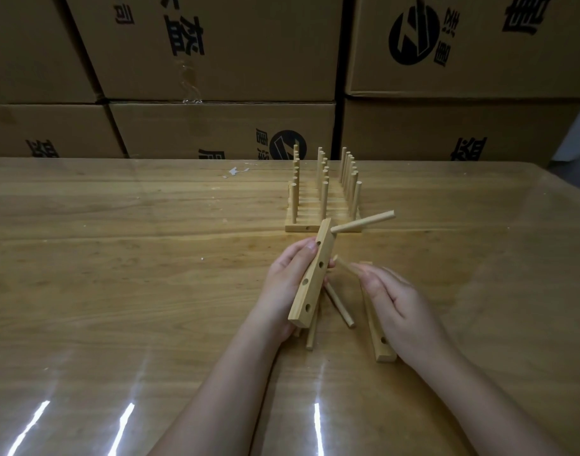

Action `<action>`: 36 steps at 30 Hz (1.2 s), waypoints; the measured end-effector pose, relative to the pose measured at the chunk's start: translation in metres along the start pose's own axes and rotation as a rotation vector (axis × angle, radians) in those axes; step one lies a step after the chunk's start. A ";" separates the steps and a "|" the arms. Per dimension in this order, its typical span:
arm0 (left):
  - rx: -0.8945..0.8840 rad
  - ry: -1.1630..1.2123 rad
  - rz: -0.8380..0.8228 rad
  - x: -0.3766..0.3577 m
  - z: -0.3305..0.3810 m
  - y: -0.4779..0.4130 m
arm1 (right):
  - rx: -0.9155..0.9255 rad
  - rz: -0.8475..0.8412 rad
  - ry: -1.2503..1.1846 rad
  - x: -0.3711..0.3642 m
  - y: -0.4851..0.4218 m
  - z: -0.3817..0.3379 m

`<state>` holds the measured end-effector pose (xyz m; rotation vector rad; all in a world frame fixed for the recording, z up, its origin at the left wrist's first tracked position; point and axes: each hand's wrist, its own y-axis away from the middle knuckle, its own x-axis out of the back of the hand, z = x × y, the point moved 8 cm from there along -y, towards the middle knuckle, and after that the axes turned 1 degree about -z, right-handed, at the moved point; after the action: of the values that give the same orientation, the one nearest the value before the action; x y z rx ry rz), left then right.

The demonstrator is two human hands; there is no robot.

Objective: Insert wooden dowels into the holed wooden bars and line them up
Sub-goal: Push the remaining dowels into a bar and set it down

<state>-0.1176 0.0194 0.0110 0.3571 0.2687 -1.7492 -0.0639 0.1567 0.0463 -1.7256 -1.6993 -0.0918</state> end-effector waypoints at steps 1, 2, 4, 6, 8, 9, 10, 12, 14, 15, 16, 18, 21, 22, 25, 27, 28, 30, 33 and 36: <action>0.003 -0.001 -0.004 0.000 0.000 0.000 | 0.012 -0.007 0.029 -0.001 0.000 0.000; 0.006 0.000 -0.011 -0.001 0.000 0.000 | 0.025 -0.007 0.052 -0.002 0.000 0.000; 0.008 -0.003 -0.024 -0.001 0.000 0.000 | 0.050 0.025 0.069 0.001 0.000 -0.001; 0.003 -0.012 -0.030 0.000 0.000 0.001 | 0.051 0.063 0.053 0.004 -0.002 -0.001; -0.005 -0.016 -0.028 0.000 0.000 0.000 | 0.045 0.078 0.026 0.007 -0.003 -0.001; -0.012 -0.015 -0.021 0.001 0.000 0.000 | 0.052 0.084 0.026 0.007 -0.004 -0.002; -0.019 -0.010 -0.012 0.001 0.000 0.000 | 0.067 0.090 0.035 0.008 -0.004 -0.004; -0.026 0.007 -0.004 0.002 0.000 -0.001 | 0.102 0.098 0.055 0.009 -0.003 -0.007; -0.028 0.019 -0.004 0.002 0.000 -0.001 | 0.124 0.102 0.071 0.009 -0.002 -0.009; -0.027 0.022 -0.001 0.001 0.000 -0.001 | 0.133 0.108 0.087 0.010 -0.002 -0.010; -0.027 0.019 0.003 0.002 0.000 -0.002 | 0.145 0.117 0.111 0.010 -0.002 -0.011; -0.028 -0.002 0.009 0.002 -0.001 -0.002 | 0.176 0.137 0.172 0.012 -0.001 -0.014; -0.032 -0.032 0.018 0.003 -0.001 -0.002 | 0.215 0.149 0.248 0.012 -0.001 -0.019; -0.034 -0.044 0.024 0.003 -0.001 -0.002 | 0.221 0.150 0.267 0.013 -0.001 -0.019; -0.043 -0.069 0.038 0.004 0.000 -0.001 | 0.242 0.153 0.318 0.014 -0.001 -0.022; -0.054 -0.078 0.049 0.004 0.000 -0.001 | 0.269 0.163 0.363 0.014 0.000 -0.025; -0.060 -0.080 0.052 0.005 0.000 -0.001 | 0.282 0.170 0.382 0.014 0.001 -0.027; -0.064 -0.081 0.053 0.005 0.000 -0.001 | 0.300 0.188 0.409 0.015 0.002 -0.030; -0.071 -0.093 0.044 0.004 0.001 -0.001 | 0.314 0.205 0.453 0.016 0.004 -0.034; -0.083 -0.124 0.030 0.002 0.002 -0.001 | 0.311 0.208 0.476 0.016 0.005 -0.034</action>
<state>-0.1193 0.0175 0.0120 0.1906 0.2442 -1.7176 -0.0435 0.1538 0.0779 -1.4899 -1.1180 -0.1242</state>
